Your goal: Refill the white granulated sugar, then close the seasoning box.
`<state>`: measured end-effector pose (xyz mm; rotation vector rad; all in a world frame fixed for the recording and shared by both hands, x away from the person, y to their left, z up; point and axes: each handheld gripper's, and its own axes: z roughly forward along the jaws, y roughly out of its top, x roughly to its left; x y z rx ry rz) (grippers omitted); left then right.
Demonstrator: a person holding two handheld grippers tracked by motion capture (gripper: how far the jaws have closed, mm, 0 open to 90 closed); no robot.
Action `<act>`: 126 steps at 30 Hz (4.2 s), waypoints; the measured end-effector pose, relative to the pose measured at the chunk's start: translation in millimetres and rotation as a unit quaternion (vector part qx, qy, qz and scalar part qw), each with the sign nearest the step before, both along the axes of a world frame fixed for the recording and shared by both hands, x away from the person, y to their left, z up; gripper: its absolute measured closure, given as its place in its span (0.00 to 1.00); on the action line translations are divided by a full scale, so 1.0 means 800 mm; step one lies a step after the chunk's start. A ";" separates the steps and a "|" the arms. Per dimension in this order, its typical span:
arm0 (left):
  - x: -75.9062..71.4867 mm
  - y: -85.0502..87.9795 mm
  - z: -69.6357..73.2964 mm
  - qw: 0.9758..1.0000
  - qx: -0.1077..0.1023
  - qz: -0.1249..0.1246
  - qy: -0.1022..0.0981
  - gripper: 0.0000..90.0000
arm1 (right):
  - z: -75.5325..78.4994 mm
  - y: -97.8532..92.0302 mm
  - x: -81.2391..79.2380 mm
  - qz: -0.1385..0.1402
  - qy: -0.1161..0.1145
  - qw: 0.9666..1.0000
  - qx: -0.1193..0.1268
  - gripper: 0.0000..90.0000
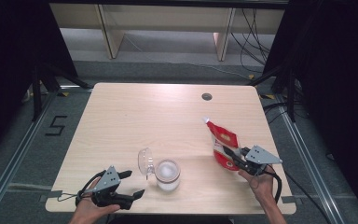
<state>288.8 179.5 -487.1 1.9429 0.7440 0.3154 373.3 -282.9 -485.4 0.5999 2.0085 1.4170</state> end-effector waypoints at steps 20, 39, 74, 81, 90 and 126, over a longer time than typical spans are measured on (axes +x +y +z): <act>0.002 0.000 0.000 1.000 0.007 -0.007 -0.008 0.20 | -0.005 -0.027 -0.018 -0.013 0.022 1.000 0.011 0.89; 0.002 0.000 0.000 1.000 0.002 -0.006 -0.010 0.20 | 0.004 -0.037 -0.034 -0.025 0.032 0.999 0.029 0.65; 0.002 0.002 0.002 1.000 -0.006 0.003 -0.004 0.20 | 0.016 -0.050 -0.105 -0.116 0.125 0.985 0.032 0.36; 0.004 0.005 0.003 1.000 -0.002 0.000 -0.015 0.20 | 0.014 -0.043 -0.123 -0.112 0.142 0.983 0.015 0.35; 0.005 0.007 0.004 1.000 -0.006 0.010 -0.009 0.20 | 0.010 -0.036 -0.136 -0.103 0.162 0.981 0.006 0.31; 0.011 0.021 0.008 0.999 -0.013 0.050 -0.008 0.20 | -0.008 -0.030 -0.150 -0.066 0.167 0.980 -0.086 0.18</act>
